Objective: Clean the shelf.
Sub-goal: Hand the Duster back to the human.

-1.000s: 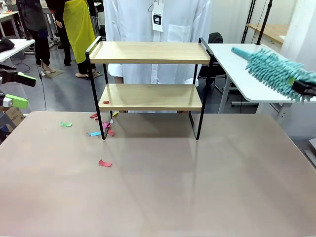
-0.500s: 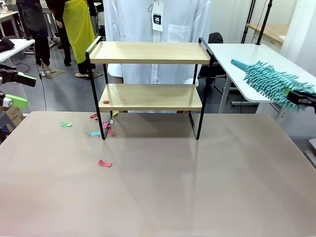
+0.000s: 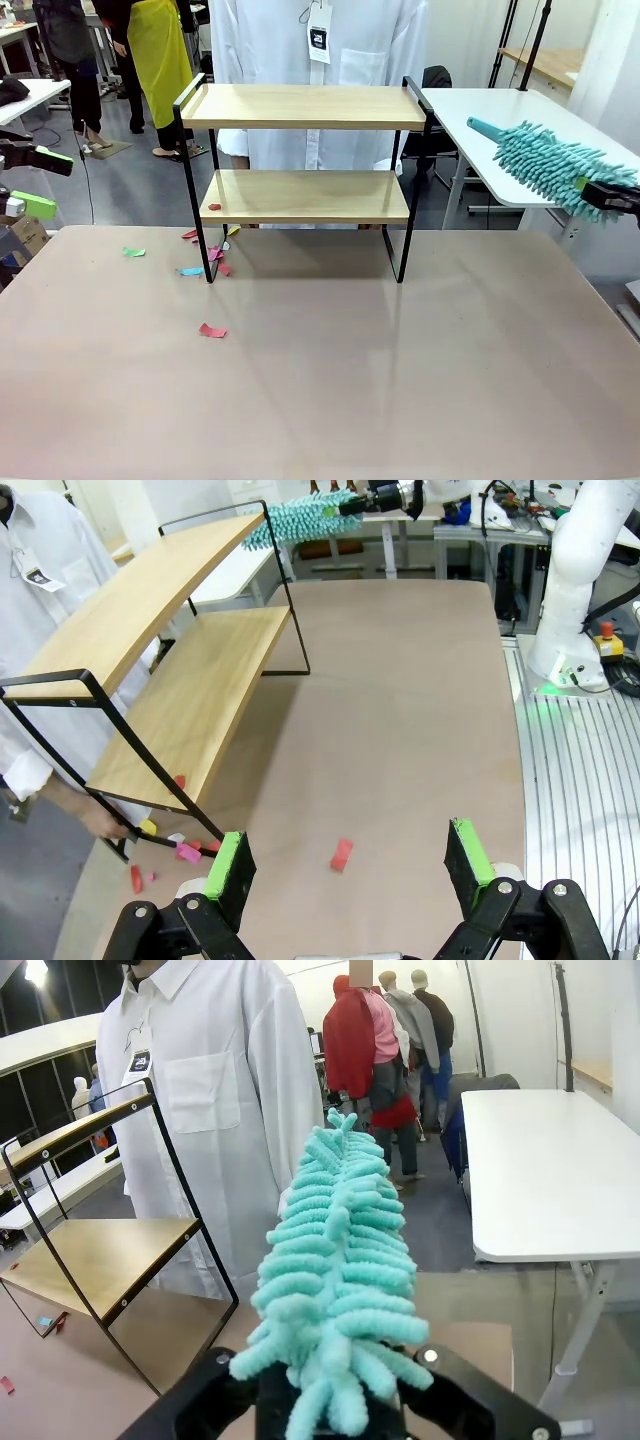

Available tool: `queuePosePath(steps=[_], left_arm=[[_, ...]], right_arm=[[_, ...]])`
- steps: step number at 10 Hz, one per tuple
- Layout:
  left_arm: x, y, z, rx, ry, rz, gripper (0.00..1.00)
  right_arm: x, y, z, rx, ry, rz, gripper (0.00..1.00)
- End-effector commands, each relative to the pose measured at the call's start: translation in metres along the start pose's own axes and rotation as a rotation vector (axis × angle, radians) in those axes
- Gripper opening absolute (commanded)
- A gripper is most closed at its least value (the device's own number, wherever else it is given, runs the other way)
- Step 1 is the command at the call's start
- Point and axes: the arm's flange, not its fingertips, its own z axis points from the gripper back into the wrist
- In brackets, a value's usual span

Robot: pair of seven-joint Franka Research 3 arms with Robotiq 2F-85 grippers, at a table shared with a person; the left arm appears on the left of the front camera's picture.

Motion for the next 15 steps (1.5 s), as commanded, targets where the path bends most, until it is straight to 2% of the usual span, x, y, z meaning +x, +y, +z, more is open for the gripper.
queuePosePath(steps=[1, 14, 15], left_arm=[[0.0003, 0.0022, -0.0010, 0.000, -0.027, -0.017, 1.00], [0.0003, 0.0022, -0.0010, 0.000, -0.027, -0.017, 1.00], [0.0003, 0.0022, -0.0010, 0.000, -0.027, -0.017, 1.00]], right_arm=[[0.0041, 0.0011, 0.0018, 0.005, 0.000, -0.002, 0.16], [0.0041, 0.0011, 0.0018, 0.005, 0.000, -0.002, 0.16], [0.0003, 0.0001, 0.0000, 0.000, -0.001, 0.000, 0.70]])
